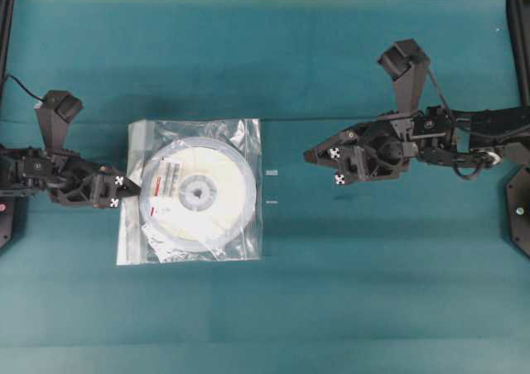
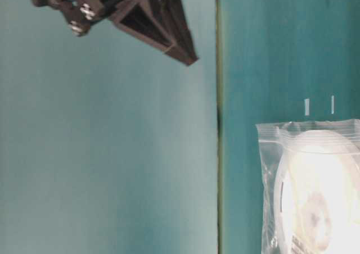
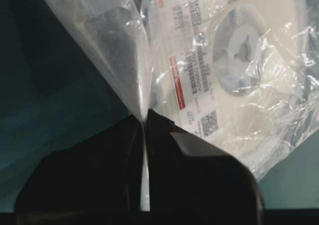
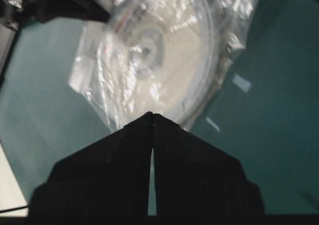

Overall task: Take out the reel from the clear zip bag.
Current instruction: 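Reach the right gripper into the bag opening and grasp the white reel's rim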

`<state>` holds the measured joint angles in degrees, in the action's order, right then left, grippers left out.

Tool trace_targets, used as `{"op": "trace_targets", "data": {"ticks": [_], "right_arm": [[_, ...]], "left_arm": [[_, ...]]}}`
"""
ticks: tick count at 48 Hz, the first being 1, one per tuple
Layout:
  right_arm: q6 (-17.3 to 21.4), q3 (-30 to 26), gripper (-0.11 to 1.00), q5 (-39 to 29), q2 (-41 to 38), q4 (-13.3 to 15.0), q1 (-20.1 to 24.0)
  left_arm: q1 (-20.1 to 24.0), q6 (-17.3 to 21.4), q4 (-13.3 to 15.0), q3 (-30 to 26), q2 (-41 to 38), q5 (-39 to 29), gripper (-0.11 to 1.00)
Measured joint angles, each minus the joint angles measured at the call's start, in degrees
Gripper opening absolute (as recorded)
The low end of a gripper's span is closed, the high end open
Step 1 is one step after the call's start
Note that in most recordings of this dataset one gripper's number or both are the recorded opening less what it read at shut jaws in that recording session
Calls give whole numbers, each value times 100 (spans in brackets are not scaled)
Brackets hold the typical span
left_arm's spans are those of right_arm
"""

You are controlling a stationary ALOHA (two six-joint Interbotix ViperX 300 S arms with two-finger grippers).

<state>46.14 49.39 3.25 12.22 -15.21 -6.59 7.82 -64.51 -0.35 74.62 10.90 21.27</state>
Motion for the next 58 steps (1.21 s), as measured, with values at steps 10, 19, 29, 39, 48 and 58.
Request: {"op": "trace_targets", "data": {"ticks": [10, 19, 29, 39, 48, 58], "right_arm": [[413, 114, 17, 0, -378, -26, 167], [686, -105, 68, 9, -1055, -26, 325], [721, -712, 81, -26, -1811, -26, 360], [721, -1230, 79, -79, -2312, -9, 352], [721, -1538, 79, -149, -2496, 9, 334], [721, -1705, 78, -158, -2672, 9, 229]], "left_arm": [[9, 0, 0, -9, 0, 0, 1], [18, 9, 0, 0, 9, -35, 1], [18, 0, 0, -18, 0, -88, 1], [18, 9, 0, -18, -9, -97, 1], [18, 0, 0, -18, -18, -97, 1], [18, 0, -9, -18, -18, -97, 1]]}}
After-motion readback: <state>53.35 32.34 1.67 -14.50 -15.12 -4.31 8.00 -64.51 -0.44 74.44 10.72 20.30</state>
